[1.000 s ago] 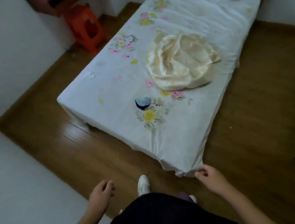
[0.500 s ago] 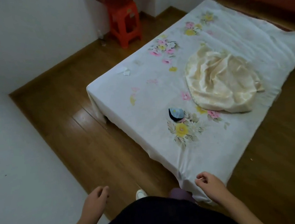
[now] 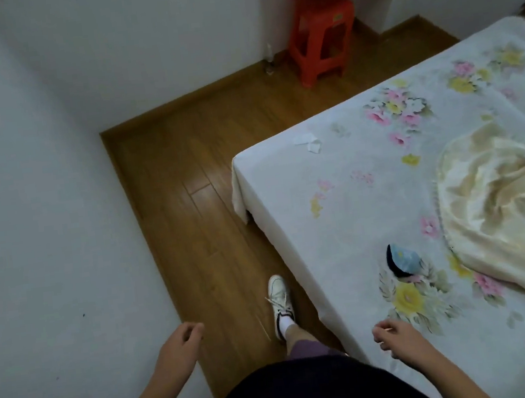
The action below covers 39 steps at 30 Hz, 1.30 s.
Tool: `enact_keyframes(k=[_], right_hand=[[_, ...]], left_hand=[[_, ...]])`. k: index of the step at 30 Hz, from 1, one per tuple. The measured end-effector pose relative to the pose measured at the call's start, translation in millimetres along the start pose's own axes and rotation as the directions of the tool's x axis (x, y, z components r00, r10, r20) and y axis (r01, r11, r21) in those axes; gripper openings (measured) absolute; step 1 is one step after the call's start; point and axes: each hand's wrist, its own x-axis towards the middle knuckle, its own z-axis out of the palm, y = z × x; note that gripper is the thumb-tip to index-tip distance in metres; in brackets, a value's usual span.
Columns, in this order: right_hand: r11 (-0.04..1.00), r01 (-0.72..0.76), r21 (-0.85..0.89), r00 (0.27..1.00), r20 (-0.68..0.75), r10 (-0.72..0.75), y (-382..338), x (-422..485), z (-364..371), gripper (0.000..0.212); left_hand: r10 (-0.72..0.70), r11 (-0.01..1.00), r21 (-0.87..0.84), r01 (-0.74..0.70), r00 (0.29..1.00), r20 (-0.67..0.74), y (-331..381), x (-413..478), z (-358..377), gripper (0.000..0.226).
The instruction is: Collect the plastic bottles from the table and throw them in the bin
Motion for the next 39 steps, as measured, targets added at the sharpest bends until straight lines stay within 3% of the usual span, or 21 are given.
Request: enact_keyframes(k=[5, 9, 14, 19, 25, 32, 39], right_hand=[[0.982, 0.132, -0.136, 0.986, 0.119, -0.116, -139.7, 72.1, 7.0, 0.018], [0.900, 0.332, -0.281, 0.930, 0.256, -0.263, -260.7, 104.9, 25.7, 0.015], [0.777, 0.512, -0.366, 0.844, 0.381, -0.376, -389.0, 128.9, 50.4, 0.022], [0.733, 0.578, -0.358, 0.800, 0.425, -0.424, -481.8, 152.6, 73.9, 0.015], [0.811, 0.458, -0.364, 0.872, 0.359, -0.332, -551.0, 198.4, 79.9, 0.022], [0.932, 0.271, -0.240, 0.959, 0.155, -0.239, -596.5, 239.7, 74.0, 0.014], [0.985, 0.127, -0.115, 0.990, 0.075, -0.118, -663.5, 282.9, 71.8, 0.011]], left_hand=[[-0.189, 0.975, -0.150, 0.166, 0.970, -0.156, 9.6, 38.9, -44.3, 0.029], [-0.268, 0.944, -0.273, 0.187, 0.916, -0.298, 27.2, 63.2, -67.8, 0.025], [-0.352, 0.897, -0.380, 0.228, 0.887, -0.298, 41.5, 93.5, -89.0, 0.022], [-0.420, 0.863, -0.412, 0.291, 0.867, -0.268, 53.2, 144.7, -122.5, 0.024], [-0.376, 0.877, -0.414, 0.244, 0.885, -0.275, 103.9, 239.4, -201.4, 0.023], [-0.124, 0.976, -0.203, 0.078, 0.967, -0.224, 210.7, 360.7, -300.5, 0.021], [0.048, 0.990, -0.125, -0.066, 0.989, -0.137, 311.7, 471.9, -367.5, 0.023]])
